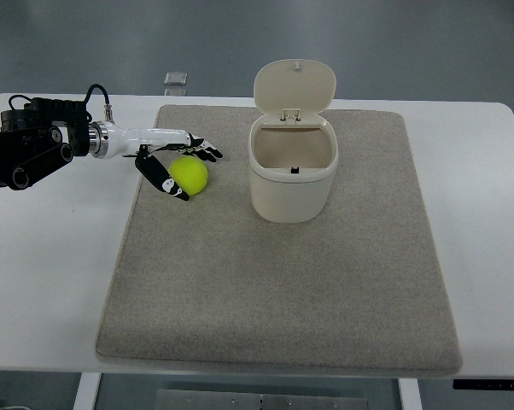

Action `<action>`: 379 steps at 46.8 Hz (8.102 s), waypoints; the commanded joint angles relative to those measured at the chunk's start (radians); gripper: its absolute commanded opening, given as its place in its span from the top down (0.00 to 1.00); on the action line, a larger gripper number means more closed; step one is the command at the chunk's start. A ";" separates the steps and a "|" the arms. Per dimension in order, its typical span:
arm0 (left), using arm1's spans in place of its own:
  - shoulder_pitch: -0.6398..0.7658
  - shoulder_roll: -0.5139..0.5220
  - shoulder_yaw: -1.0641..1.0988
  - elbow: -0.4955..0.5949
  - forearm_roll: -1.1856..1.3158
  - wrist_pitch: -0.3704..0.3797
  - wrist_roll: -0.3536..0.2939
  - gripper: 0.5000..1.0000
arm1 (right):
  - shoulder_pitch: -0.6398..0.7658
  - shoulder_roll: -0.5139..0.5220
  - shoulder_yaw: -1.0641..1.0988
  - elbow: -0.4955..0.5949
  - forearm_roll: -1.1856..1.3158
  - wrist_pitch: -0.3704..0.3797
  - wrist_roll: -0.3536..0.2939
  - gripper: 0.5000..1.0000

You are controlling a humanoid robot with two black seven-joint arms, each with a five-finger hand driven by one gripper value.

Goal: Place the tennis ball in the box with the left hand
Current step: 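Close the left hand fingers around the tennis ball, then lift the held ball high with the left hand, away from the mat, then carry the ball over the open cream bin and lower it in, then open the left hand fingers to release the ball into the bin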

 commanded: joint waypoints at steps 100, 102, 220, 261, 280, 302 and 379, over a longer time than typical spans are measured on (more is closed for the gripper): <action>-0.177 -0.025 -0.109 0.161 -0.645 0.009 0.000 1.00 | 0.000 0.000 0.000 0.000 0.000 -0.001 0.000 0.20; -0.193 -0.025 -0.109 0.161 -0.670 0.009 0.000 1.00 | -0.001 0.000 0.000 0.000 0.000 -0.001 0.000 0.20; -0.305 -0.016 0.041 -0.423 -0.455 0.031 0.000 1.00 | 0.000 0.000 0.000 0.000 0.000 -0.001 0.000 0.20; -0.302 -0.015 0.141 -0.405 -0.457 0.118 0.000 1.00 | -0.001 0.000 0.000 0.000 0.000 0.001 0.000 0.20; -0.275 -0.024 0.147 -0.374 -0.458 0.123 0.000 1.00 | -0.001 0.000 0.000 0.000 0.000 0.000 0.000 0.20; -0.263 -0.038 0.147 -0.376 -0.470 0.176 0.000 1.00 | -0.001 0.000 0.000 0.000 0.000 -0.001 0.000 0.20; -0.262 -0.039 0.138 -0.392 -0.475 0.241 0.000 0.24 | 0.000 0.000 0.000 0.000 0.000 0.000 0.000 0.20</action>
